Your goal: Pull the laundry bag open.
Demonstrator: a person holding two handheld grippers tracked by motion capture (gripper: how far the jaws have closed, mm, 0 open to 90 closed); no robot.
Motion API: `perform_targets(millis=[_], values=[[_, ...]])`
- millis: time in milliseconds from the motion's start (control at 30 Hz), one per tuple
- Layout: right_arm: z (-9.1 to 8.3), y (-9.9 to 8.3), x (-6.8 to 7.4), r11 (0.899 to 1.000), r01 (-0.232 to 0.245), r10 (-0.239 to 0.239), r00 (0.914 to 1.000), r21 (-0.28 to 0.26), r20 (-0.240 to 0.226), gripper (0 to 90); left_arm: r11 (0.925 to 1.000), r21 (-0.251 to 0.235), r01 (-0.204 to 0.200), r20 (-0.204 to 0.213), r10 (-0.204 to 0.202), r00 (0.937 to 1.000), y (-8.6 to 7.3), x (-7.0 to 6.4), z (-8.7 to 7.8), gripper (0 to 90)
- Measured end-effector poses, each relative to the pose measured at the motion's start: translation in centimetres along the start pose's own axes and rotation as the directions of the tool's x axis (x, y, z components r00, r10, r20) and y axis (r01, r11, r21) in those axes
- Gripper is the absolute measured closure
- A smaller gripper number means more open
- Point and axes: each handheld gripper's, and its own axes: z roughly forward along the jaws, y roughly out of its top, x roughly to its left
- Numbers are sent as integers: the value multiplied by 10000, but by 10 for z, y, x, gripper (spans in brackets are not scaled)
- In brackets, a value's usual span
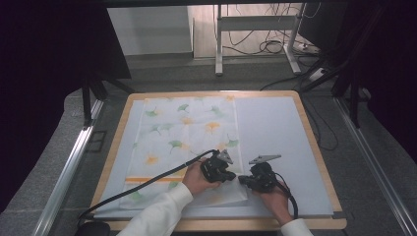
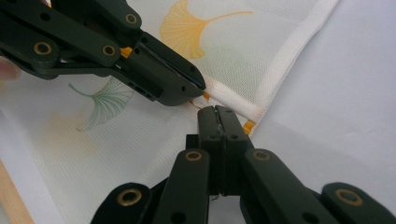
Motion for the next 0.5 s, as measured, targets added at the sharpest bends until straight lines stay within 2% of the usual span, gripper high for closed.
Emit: perform_targets(millis=[233,367,500], values=[[0,-1,-4,9995,-308,307,9991,-25,-293,896,9997,-71,251,131,-250,9996,-4,2,-1,900],[0,-1,-4,9996,-284,283,9991,-20,-321,896,9999,-99,36,234,-34,9997,-4,3,0,900],[0,-1,-4,9998,-187,187,9993,2,-309,896,9986,-374,381,429,-365,9984,-4,8,2,853]])
